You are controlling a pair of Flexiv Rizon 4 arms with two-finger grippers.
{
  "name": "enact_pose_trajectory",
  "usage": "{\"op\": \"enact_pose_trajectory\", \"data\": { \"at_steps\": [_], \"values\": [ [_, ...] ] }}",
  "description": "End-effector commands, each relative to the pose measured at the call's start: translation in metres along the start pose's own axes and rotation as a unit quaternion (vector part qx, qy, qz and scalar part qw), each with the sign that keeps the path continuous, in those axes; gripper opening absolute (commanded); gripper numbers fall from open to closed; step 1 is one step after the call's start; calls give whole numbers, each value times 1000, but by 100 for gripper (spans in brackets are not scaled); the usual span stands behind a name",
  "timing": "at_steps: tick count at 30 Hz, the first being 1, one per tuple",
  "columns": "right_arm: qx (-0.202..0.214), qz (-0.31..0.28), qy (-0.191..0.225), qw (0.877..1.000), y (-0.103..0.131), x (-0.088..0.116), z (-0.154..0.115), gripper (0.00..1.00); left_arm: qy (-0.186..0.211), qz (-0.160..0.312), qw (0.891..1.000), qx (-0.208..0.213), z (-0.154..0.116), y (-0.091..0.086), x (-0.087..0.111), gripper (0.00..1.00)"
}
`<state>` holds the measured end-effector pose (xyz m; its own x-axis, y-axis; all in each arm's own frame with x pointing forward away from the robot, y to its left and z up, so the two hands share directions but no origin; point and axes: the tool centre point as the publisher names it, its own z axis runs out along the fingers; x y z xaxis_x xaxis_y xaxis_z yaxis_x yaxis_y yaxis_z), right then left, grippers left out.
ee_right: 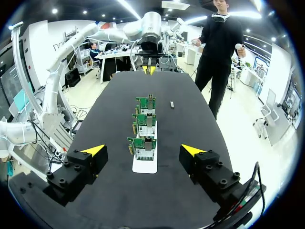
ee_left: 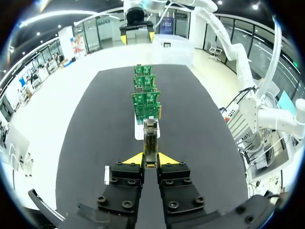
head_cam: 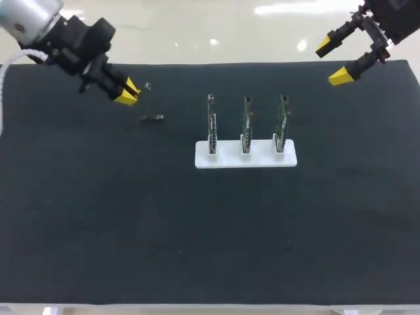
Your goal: Pick up the optical module with the left hand, and insert it into the network port with the right hand.
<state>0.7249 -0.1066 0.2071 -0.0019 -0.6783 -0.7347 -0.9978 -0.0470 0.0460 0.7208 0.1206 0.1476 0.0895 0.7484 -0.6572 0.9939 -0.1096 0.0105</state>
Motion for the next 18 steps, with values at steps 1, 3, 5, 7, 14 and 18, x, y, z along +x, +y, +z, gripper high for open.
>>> {"op": "enact_pose_trajectory", "data": {
  "at_steps": [1,3,5,7,14,18],
  "values": [
    [0,0,0,1000,0,0,0,100,-27,1,1000,-12,1,-6,3,0],
    [0,0,0,1000,0,0,0,100,-27,1,1000,-12,1,-6,3,0],
    [0,0,0,1000,0,0,0,100,-27,1,1000,-12,1,-6,3,0],
    [0,0,0,1000,0,0,0,100,-27,1,1000,-12,1,-6,3,0],
    [0,0,0,1000,0,0,0,100,-27,1,1000,-12,1,-6,3,0],
    [0,0,0,1000,0,0,0,100,-62,0,998,-16,7,-5,-8,0]
  ]
}}
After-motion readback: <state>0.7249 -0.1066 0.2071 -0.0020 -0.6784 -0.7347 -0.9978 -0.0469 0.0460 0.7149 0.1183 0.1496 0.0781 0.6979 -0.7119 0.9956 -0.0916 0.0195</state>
